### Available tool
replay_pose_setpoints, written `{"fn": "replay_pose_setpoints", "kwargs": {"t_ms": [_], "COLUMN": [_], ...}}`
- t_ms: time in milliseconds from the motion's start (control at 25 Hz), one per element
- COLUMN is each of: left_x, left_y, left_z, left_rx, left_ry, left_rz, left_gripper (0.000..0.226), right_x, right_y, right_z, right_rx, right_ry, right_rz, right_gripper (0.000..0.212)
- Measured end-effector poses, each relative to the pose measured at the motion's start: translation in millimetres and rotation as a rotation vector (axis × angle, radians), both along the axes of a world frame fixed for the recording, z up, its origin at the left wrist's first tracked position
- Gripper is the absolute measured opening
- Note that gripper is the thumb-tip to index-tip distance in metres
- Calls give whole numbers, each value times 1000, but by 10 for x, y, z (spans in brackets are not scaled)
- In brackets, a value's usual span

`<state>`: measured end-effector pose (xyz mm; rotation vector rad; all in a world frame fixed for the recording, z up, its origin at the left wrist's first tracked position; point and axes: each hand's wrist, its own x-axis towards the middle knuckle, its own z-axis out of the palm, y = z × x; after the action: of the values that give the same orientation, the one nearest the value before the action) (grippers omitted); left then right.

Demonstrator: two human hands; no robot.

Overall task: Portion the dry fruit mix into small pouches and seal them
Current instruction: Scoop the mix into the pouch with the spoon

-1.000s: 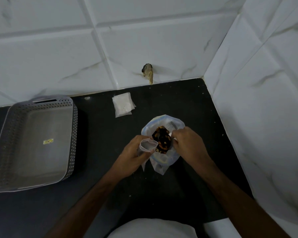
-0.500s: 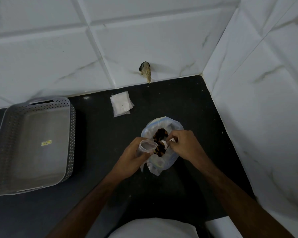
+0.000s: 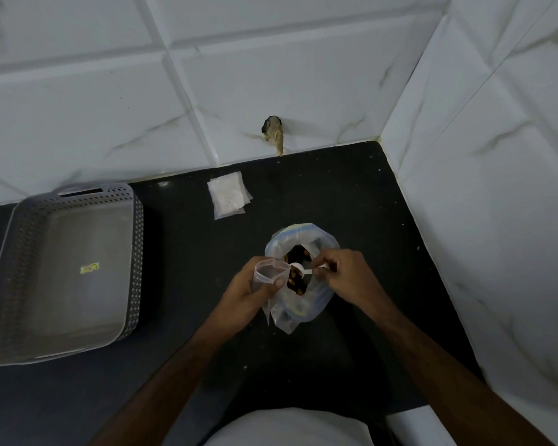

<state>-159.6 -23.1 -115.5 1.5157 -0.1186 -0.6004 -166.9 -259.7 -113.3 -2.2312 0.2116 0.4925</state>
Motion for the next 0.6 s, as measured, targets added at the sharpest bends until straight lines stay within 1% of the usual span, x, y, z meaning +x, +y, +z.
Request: {"fn": "replay_pose_setpoints", "kwargs": {"t_ms": [80,160,280,320,400,520,600], "left_x": [-6,-11,-6,-5,-12,-27,-28], "left_y": [-16,-56,-101,-107,-113,-106,-77], "left_z": [26,53,92,101,93,65,47], "left_rx": [-20,-25,-18,-22,-29,-14,-10], "left_ry": [21,36,36,39,45,43,25], "left_rz": [15,19,19,22,27,37,41], "left_gripper": [34,35,37,38,36,33,34], "right_x": [45,61,42,37,49,59,61], "right_y": [17,50,78,83,111,136,147], "right_z": [8,2,-15,-11,17,6,12], "right_rx": [-20,-7,35,34,14,36,97], "right_ry": [41,80,39,48,128,145,219], "right_rz": [23,-5,-83,-64,11,-9,5], "right_gripper": [9,9,10,10,10,9,9]}}
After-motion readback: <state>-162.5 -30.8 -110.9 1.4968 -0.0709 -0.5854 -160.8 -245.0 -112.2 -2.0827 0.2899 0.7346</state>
